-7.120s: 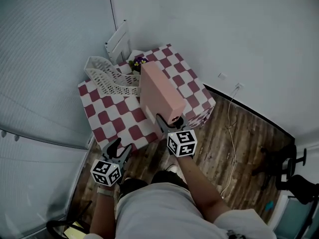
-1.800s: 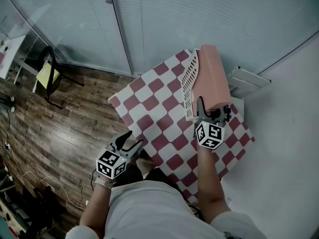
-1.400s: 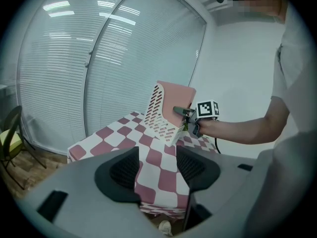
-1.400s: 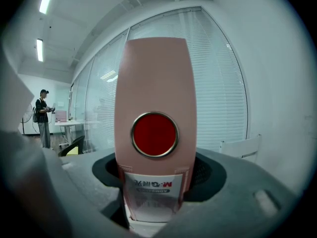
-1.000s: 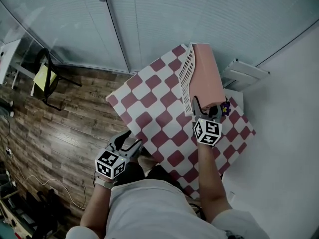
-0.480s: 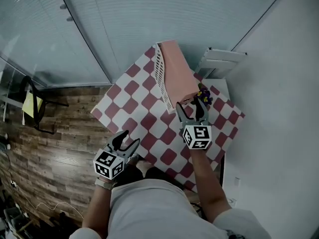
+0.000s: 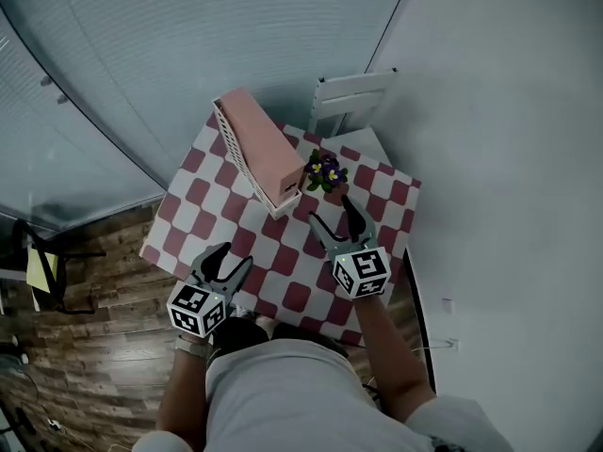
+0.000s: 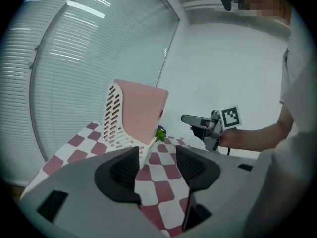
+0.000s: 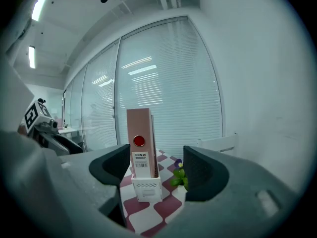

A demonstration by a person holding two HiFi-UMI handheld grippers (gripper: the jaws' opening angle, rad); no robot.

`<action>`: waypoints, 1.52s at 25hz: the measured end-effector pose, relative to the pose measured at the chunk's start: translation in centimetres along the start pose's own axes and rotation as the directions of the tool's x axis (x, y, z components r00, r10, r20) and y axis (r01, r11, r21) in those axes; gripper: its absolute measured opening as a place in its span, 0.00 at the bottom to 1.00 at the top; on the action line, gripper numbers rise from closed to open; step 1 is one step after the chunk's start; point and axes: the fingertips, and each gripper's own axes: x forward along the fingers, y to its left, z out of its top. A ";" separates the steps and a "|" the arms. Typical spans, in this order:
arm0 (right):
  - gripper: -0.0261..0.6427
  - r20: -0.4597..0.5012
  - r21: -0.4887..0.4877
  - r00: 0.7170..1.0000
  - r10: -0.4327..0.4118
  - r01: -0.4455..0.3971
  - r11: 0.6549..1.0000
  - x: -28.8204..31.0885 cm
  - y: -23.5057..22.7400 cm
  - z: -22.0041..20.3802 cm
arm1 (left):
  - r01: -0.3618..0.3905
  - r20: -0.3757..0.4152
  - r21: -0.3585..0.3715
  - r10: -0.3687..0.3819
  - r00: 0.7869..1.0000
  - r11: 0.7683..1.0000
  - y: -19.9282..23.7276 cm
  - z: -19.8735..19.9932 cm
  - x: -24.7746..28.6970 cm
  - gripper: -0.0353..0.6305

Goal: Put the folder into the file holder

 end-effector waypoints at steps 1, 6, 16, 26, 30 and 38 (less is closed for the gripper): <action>0.53 0.002 0.004 1.000 -0.011 0.011 1.000 -0.7 -0.2 0.2 | 0.017 0.000 0.010 -0.017 1.000 1.000 -0.3 0.4 0.6 0.38; 0.53 0.009 0.022 0.997 -0.072 0.072 0.997 -4.2 -1.0 0.7 | 0.104 0.003 0.068 -0.105 0.995 0.992 -2.2 2.5 3.0 0.38; 0.44 0.026 0.088 0.974 -0.225 0.222 0.971 -10.6 -1.6 0.7 | 0.247 -0.009 0.147 -0.249 0.969 0.958 -5.2 5.4 6.6 0.38; 0.36 0.035 0.117 0.933 -0.358 0.352 0.929 -15.7 -1.9 0.4 | 0.361 -0.027 0.181 -0.362 0.932 0.915 -8.6 6.2 8.9 0.38; 0.36 0.028 0.129 0.925 -0.380 0.374 0.919 -16.6 -1.5 -0.1 | 0.397 -0.033 0.193 -0.398 0.917 0.897 -9.6 6.2 9.3 0.38; 0.36 0.017 0.142 0.920 -0.392 0.386 0.911 -16.8 -0.3 -0.8 | 0.422 -0.039 0.217 -0.424 0.905 0.880 -10.1 6.2 9.4 0.38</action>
